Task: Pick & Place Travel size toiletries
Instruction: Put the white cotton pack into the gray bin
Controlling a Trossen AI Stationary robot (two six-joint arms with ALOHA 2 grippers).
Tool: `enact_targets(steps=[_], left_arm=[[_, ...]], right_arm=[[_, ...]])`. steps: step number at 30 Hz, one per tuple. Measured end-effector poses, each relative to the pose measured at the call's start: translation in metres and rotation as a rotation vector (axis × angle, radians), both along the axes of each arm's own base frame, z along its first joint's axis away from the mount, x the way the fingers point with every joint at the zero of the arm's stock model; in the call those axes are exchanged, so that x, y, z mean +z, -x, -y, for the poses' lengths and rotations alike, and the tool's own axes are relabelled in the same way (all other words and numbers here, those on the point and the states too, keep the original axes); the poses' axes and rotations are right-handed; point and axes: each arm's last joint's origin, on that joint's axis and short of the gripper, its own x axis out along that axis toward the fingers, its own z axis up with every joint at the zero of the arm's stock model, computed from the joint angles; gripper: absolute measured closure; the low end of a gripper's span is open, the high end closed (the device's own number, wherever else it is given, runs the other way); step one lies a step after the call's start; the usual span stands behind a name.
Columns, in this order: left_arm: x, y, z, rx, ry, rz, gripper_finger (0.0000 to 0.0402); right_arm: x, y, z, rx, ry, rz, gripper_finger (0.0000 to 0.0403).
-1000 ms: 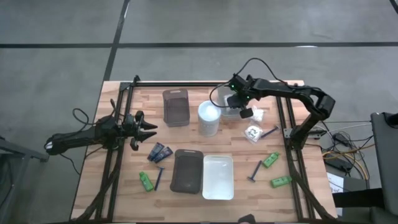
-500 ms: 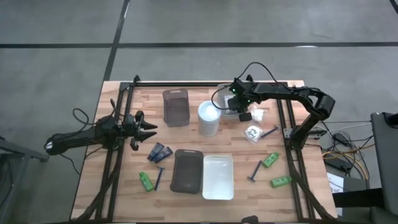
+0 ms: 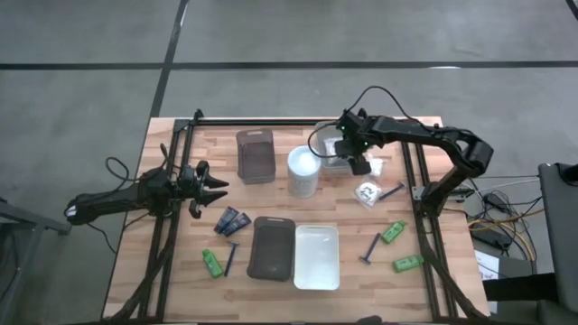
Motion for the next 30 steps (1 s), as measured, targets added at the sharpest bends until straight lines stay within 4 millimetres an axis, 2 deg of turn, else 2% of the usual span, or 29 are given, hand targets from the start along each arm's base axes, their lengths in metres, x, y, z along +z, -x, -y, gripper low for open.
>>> enact_targets(steps=[7, 11, 19, 24, 30], left_arm=[[0.0, 0.0, 0.0, 0.0, 0.0, 0.0, 0.025], [0.0, 0.0, 0.0, 0.0, 0.0, 0.0, 0.025], [0.0, 0.0, 0.0, 0.0, 0.0, 0.0, 0.025], [0.0, 0.0, 0.0, 0.0, 0.0, 0.0, 0.025], [0.0, 0.0, 0.0, 0.0, 0.0, 0.0, 0.025]], right_arm=[[0.026, 0.009, -0.001, -0.085, -0.107, 0.103, 0.0142], [0.042, 0.015, -0.005, -0.141, -0.104, 0.169, 0.0138], [0.067, 0.037, -0.021, -0.257, -0.112, 0.259, 0.0154], [0.071, 0.051, -0.036, -0.29, -0.124, 0.287, 0.0173], [0.063, 0.065, -0.06, -0.274, -0.15, 0.295, 0.0188]])
